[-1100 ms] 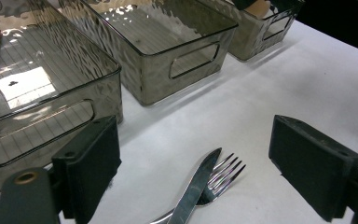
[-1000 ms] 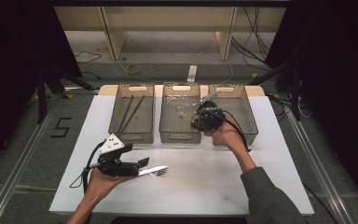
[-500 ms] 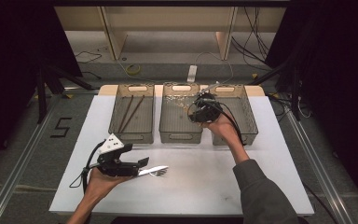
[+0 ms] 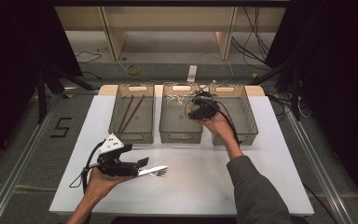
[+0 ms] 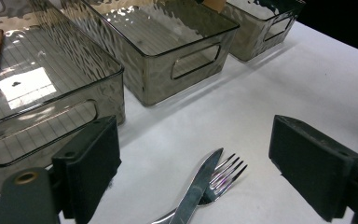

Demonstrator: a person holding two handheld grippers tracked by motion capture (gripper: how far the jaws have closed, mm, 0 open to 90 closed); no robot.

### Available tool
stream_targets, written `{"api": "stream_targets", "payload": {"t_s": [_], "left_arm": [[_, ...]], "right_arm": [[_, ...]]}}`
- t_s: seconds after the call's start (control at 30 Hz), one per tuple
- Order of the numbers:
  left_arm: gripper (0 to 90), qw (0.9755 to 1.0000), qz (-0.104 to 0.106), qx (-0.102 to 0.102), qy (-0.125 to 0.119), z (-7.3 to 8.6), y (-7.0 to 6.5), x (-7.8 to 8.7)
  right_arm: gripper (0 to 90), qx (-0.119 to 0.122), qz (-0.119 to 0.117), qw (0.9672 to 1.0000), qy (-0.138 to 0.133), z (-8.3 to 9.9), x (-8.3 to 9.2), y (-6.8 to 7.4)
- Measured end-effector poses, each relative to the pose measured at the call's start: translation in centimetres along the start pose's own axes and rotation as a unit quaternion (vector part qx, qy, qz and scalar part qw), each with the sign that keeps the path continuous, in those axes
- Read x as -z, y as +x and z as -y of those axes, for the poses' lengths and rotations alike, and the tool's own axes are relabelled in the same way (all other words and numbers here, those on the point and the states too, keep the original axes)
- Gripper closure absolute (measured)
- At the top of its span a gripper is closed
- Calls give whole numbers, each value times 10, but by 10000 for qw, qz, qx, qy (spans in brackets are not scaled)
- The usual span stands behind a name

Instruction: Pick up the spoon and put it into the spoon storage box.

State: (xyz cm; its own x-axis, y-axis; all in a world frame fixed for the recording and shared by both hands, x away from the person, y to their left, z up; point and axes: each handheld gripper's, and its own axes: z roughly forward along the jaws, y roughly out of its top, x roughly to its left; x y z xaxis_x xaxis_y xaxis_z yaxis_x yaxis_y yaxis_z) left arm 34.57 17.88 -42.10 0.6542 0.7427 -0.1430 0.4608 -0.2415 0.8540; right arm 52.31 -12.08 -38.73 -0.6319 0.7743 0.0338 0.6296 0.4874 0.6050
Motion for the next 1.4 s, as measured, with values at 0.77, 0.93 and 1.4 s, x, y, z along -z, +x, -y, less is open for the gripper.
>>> {"api": "stream_targets", "payload": {"t_s": [0.77, 0.93, 1.4], "left_arm": [[156, 10000, -3, 3, 16, 0, 0, 0], [156, 10000, -2, 7, 24, 0, 0, -1], [156, 9999, -14, 81, 75, 0, 5, 0]], "right_arm": [[758, -29, 51, 9997, 256, -1, -23, 10], [743, -18, -55, 9996, 265, -1, -28, 12], [574, 15, -244, 9997, 21, 3, -9, 10]]}}
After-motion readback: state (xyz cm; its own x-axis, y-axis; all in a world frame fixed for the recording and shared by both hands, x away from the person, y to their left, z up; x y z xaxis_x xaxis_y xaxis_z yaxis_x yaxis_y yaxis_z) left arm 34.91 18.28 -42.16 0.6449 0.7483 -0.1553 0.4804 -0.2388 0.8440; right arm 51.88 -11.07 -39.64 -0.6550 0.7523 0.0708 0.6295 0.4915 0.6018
